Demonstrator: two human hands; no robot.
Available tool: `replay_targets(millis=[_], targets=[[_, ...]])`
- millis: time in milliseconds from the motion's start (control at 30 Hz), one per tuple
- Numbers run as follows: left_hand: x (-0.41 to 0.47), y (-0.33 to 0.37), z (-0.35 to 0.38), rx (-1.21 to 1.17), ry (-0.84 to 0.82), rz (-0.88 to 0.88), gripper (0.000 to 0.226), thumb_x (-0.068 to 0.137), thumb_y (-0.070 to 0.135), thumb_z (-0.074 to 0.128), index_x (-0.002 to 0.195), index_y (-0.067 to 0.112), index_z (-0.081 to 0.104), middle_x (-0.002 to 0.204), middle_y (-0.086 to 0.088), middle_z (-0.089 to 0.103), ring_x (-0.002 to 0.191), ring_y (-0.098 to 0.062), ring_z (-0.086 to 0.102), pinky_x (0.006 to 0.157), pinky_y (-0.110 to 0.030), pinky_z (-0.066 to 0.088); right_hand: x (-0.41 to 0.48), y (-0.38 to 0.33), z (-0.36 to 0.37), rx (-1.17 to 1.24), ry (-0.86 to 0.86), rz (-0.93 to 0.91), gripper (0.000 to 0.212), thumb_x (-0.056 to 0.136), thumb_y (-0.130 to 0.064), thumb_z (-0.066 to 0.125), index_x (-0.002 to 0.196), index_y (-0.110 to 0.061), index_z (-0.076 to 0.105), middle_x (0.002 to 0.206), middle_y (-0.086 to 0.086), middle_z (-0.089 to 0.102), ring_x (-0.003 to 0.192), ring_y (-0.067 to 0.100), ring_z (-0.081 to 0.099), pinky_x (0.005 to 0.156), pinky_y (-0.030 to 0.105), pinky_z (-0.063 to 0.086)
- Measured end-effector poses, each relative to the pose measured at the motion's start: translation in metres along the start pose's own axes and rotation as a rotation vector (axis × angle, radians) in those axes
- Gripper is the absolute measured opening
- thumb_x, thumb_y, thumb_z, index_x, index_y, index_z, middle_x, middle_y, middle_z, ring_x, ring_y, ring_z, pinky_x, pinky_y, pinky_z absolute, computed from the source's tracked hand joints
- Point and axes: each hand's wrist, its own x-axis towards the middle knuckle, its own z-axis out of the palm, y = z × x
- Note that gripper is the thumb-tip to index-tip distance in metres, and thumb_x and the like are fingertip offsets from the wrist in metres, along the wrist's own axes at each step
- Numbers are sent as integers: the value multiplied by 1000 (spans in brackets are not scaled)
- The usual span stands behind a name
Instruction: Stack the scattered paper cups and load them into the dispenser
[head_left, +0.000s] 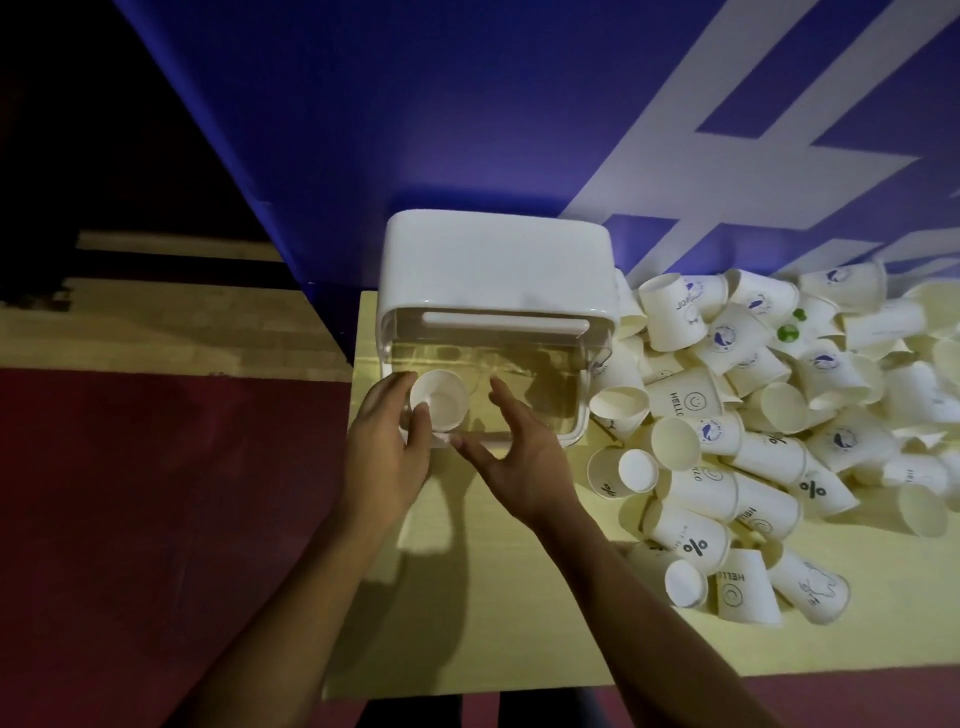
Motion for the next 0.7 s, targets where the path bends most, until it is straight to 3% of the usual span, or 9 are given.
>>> replay_targets(millis=[67, 200, 367, 533, 700], targets=[[-11, 19, 1, -7, -24, 80, 35, 100, 15, 60, 134, 11, 62, 135, 1, 61, 108, 0, 54, 89, -1, 39, -16, 6, -20, 18, 49, 3, 79, 87, -58, 73, 155, -31, 43, 145, -8, 59, 133, 9, 53, 103, 21, 42], [-28, 70, 30, -92, -181, 202, 34, 100, 20, 61, 134, 16, 61, 136, 9, 58, 123, 1, 50, 96, -2, 37, -49, 26, -64, 20, 171, 46, 58, 90, -44, 76, 141, -23, 60, 129, -10, 69, 121, 7, 61, 102, 28, 50], [-37, 130, 85, -73, -321, 274, 40, 96, 33, 61, 135, 23, 59, 140, 11, 56, 123, -7, 55, 96, -28, 51, -83, 67, -116, 30, 301, 125, 39, 93, -30, 74, 131, -21, 67, 123, -10, 72, 114, 6, 65, 96, 20, 47], [-35, 159, 156, 197, -503, 334, 68, 88, 44, 70, 146, 18, 46, 153, 3, 44, 135, -20, 47, 104, -37, 47, -111, 118, -159, 83, 393, 225, 34, 96, -27, 70, 129, -23, 68, 120, -14, 71, 113, -4, 59, 94, 26, 52], [-37, 165, 215, 503, -556, 314, 85, 84, 51, 73, 152, 18, 34, 151, -5, 41, 135, -28, 44, 104, -40, 45, -130, 165, -194, 111, 400, 280, 32, 97, -25, 69, 129, -21, 68, 119, -15, 69, 110, 3, 61, 91, 18, 44]])
